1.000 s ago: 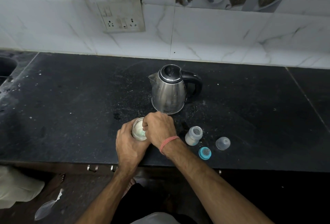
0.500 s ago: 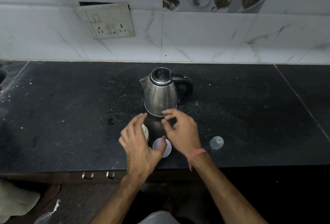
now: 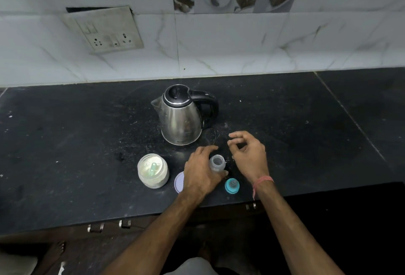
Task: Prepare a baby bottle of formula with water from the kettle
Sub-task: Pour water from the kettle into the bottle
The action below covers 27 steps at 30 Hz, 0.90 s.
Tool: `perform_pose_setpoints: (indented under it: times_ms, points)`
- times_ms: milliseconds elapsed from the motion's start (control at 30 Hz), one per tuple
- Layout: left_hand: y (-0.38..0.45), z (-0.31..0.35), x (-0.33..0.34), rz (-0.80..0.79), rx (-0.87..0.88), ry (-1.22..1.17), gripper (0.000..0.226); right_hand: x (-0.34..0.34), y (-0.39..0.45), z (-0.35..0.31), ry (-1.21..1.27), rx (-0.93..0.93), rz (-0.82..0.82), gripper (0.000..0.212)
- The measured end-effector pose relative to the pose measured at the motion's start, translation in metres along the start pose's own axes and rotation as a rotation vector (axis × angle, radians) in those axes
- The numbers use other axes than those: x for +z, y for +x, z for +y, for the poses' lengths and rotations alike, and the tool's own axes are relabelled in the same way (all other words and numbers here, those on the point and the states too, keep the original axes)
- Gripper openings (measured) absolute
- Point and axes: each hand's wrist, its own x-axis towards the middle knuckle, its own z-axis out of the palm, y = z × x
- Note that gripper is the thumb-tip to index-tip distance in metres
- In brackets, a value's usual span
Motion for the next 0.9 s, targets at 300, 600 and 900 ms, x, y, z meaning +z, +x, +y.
perform_pose_setpoints:
  times_ms: [300, 600, 900]
  points:
    - [0.009, -0.006, -0.015, 0.165, -0.083, -0.095, 0.051, 0.016, 0.021, 0.003, 0.017, 0.003, -0.048, 0.021]
    - [0.017, -0.016, -0.043, 0.244, -0.137, -0.146, 0.046, 0.043, 0.087, -0.058, 0.126, -0.114, -0.041, 0.043]
    - [0.027, -0.023, -0.071, 0.323, -0.157, -0.167, 0.043, 0.072, 0.126, -0.086, -0.021, -0.119, -0.160, 0.053]
